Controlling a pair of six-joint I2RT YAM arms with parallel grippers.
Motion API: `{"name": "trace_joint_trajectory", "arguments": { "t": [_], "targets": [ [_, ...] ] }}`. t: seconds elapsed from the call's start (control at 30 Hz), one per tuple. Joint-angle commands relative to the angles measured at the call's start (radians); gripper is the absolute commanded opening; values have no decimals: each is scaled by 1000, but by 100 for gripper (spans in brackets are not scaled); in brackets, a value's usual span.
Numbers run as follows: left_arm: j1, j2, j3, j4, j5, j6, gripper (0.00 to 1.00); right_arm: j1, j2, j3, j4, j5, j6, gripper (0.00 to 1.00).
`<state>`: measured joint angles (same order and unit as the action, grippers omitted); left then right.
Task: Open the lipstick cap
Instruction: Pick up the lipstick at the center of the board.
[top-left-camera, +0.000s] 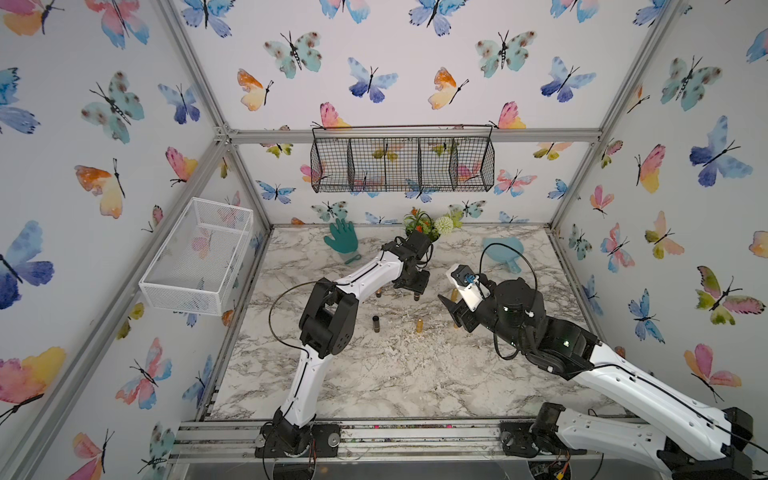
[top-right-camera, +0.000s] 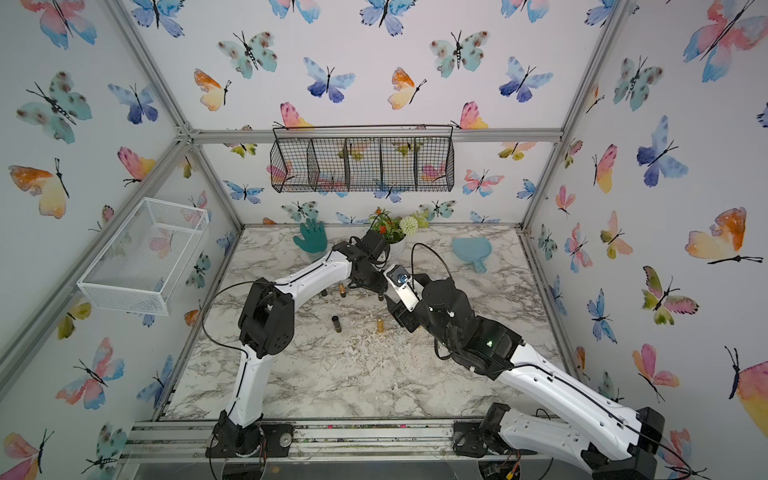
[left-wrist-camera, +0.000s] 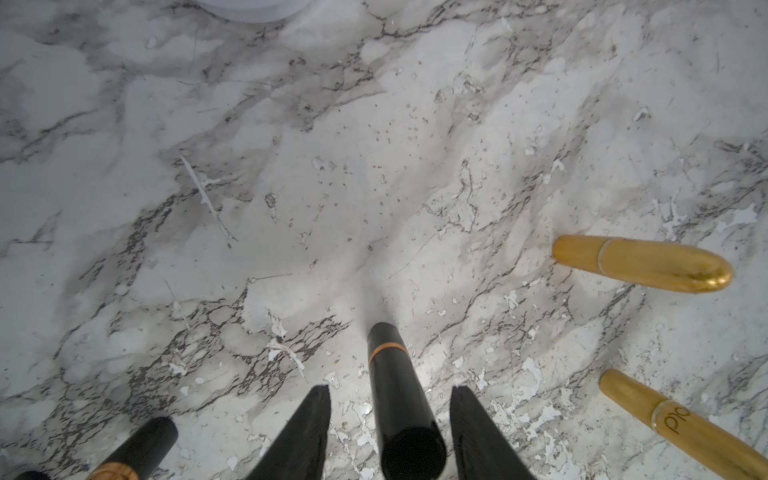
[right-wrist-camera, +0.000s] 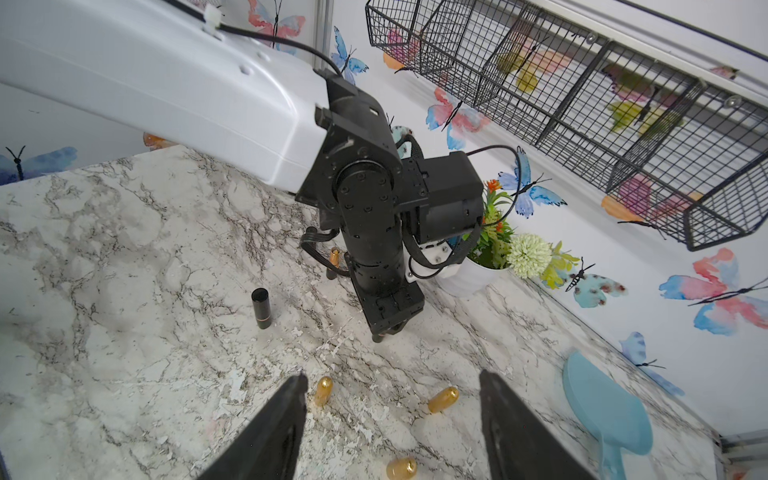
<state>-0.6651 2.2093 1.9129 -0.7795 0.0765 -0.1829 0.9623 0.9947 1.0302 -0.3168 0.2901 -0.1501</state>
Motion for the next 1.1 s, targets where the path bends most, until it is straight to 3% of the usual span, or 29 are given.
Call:
{"name": "trace_joint_trajectory", "arguments": {
  "t": [0.0, 0.57, 0.83, 1.07],
  "targets": [
    [-9, 18, 21, -16, 11, 7, 47, 6, -14, -15, 18, 22, 7, 68],
    [-14, 32, 32, -18, 32, 11, 29, 6, -21, -38, 41, 32, 18, 67],
    [-6, -19, 12, -26, -27, 17, 10, 6, -1, -38, 56, 17, 21, 67],
    [69, -220, -47, -34, 160, -1, 9, 6, 46, -38, 145, -4, -11, 66]
  ]
}}
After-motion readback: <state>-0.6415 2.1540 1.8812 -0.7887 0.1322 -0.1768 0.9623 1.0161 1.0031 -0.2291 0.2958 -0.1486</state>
